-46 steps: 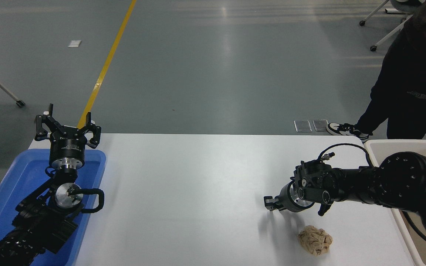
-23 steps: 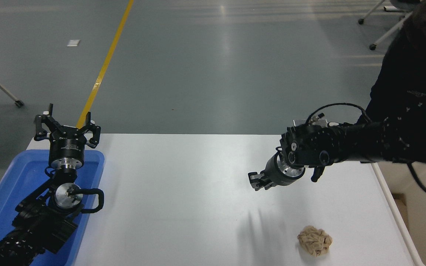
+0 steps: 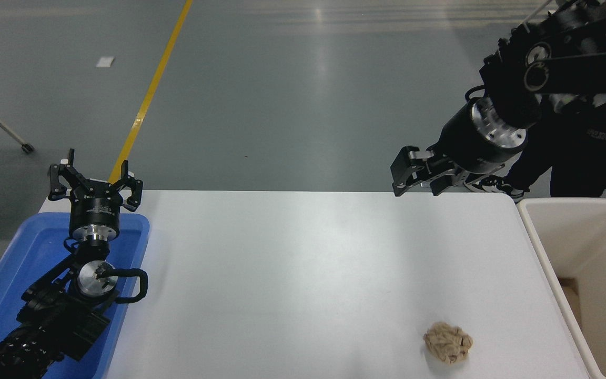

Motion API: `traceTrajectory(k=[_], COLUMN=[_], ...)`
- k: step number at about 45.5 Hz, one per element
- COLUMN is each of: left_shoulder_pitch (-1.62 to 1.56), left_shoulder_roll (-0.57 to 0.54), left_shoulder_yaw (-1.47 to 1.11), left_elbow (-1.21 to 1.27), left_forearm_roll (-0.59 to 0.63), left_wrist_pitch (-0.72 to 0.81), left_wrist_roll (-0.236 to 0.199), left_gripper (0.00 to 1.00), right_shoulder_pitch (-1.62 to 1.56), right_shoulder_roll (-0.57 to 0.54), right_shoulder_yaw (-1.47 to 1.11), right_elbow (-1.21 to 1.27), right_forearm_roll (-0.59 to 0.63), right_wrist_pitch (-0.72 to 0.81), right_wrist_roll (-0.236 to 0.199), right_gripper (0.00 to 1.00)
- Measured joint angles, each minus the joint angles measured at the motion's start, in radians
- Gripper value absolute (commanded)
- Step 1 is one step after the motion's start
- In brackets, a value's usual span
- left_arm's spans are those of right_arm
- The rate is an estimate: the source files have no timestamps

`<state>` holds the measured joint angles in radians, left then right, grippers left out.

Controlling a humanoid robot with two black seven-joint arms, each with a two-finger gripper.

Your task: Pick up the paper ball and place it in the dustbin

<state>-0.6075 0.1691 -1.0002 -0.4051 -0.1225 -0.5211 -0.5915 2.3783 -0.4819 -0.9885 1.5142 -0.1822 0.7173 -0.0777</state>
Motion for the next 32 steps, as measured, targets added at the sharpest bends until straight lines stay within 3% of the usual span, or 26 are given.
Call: traceTrajectory(k=[9, 20, 32], left_shoulder_pitch=[0.0, 0.0, 0.0], left_shoulder_roll=[0.0, 0.0, 0.0], left_shoulder_yaw=[-0.001, -0.001, -0.002], left_elbow=[0.0, 0.0, 0.0], left_forearm_roll=[0.0, 0.0, 0.0], left_wrist_pitch=[0.001, 0.001, 0.001], left_wrist_roll=[-0.001, -0.001, -0.001], left_gripper=[0.99, 0.99, 0.99], right_shoulder_pitch=[0.123, 0.166, 0.013], right_shoulder_roll=[-0.069, -0.061, -0.042], right_shoulder_yaw=[-0.081, -0.175, -0.213], right_elbow=[0.099, 0.18, 0.217], right_forearm_roll=[-0.035, -0.096, -0.184], right_wrist_pitch=[0.043, 0.06, 0.027], right_wrist_roll=[-0.014, -0.017, -0.019], right_gripper=[0.99, 0.98, 0.98])
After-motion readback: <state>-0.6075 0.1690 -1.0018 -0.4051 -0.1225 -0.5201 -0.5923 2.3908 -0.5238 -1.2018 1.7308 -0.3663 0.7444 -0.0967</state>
